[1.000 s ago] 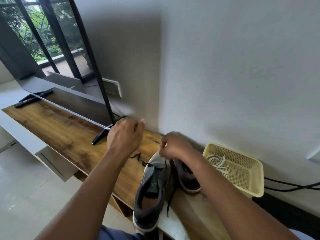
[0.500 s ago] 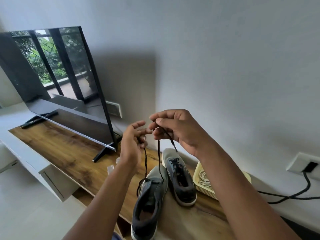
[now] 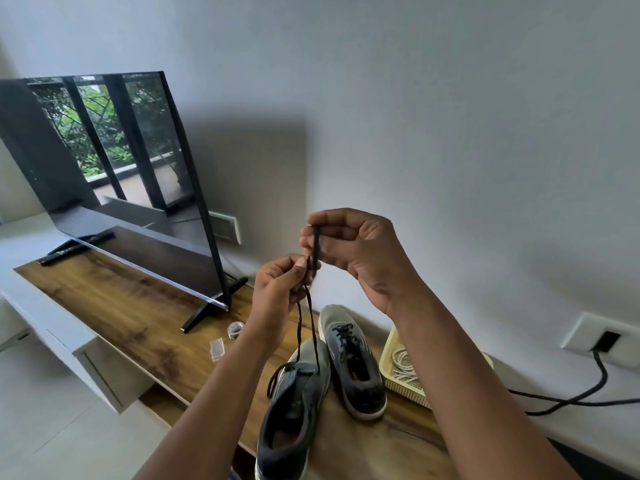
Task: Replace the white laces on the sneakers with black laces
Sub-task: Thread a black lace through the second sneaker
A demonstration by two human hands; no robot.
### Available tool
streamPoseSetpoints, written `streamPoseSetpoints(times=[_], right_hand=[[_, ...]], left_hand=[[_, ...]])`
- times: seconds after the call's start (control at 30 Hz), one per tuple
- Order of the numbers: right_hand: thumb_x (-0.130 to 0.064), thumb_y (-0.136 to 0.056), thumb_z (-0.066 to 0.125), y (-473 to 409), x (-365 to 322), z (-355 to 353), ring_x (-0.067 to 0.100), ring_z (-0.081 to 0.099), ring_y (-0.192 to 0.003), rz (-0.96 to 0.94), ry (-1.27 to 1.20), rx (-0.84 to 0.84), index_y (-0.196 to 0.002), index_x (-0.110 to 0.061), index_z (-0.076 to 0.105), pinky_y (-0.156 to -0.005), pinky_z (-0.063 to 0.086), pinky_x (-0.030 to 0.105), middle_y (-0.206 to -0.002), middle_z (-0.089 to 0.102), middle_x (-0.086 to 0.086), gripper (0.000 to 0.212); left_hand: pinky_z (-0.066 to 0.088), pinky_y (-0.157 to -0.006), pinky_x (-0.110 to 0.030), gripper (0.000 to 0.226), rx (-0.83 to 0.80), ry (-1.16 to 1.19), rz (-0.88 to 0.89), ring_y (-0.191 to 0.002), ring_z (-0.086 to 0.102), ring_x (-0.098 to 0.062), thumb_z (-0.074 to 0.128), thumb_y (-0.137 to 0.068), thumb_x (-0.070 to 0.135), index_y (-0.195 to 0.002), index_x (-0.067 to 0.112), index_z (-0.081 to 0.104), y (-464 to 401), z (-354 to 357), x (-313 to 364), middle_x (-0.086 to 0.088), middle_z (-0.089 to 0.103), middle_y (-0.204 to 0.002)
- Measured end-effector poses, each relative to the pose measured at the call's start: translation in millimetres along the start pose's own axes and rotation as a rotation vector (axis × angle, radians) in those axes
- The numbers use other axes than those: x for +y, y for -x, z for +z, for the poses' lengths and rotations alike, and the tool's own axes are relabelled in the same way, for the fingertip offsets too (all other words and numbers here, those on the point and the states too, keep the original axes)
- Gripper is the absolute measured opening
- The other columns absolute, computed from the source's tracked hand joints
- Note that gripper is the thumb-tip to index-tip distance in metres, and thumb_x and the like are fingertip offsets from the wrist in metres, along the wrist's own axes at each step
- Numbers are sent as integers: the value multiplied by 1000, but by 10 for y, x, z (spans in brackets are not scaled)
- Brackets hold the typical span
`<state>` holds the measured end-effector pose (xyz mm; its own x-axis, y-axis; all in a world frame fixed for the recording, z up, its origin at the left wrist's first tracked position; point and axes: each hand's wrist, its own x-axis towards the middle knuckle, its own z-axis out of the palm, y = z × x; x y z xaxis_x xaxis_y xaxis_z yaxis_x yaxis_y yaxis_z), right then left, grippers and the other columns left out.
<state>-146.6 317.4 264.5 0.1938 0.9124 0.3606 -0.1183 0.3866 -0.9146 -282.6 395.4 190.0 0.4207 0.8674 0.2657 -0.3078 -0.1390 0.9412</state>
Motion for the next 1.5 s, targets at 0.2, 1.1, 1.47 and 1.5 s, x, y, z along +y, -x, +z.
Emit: streamPoseSetpoints(times=[0.2,1.1,1.47,1.5], right_hand=[[-34,-91,80,-55,179,-45,9,56,-53,-87,579,165,-75,-20,79,-58,55,33,-58,67,-8,21],[-40,-95,65,11,896,248,25,63,-69,-161,1184,231,-82,-22,73,-58,49,35,-76,70,-1,24],[-25,-77,74,-29,837,104,0,56,-55,143,635,229,-65,-31,74,-61,43,24,-62,68,-15,14],[-24,-79,75,-42,830,69,1,56,-56,155,608,244,-69,-28,77,-63,46,26,-62,69,-14,11]], left_hand=[[37,-66,-29,50,62,155,-41,-74,53,-8,37,-107,47,-116,20,78,-13,-1,-7,-3,75,-100],[48,-107,-28,42,107,281,-185,-134,61,-17,29,-111,0,-149,3,49,-64,70,-69,-4,70,-138],[44,-114,-50,49,87,150,-158,-131,62,-27,33,-112,45,-145,16,54,-78,-38,-126,-4,71,-134],[48,-108,-48,40,140,19,-141,-126,65,-27,40,-112,35,-136,15,65,-88,-61,-141,-4,75,-127]])
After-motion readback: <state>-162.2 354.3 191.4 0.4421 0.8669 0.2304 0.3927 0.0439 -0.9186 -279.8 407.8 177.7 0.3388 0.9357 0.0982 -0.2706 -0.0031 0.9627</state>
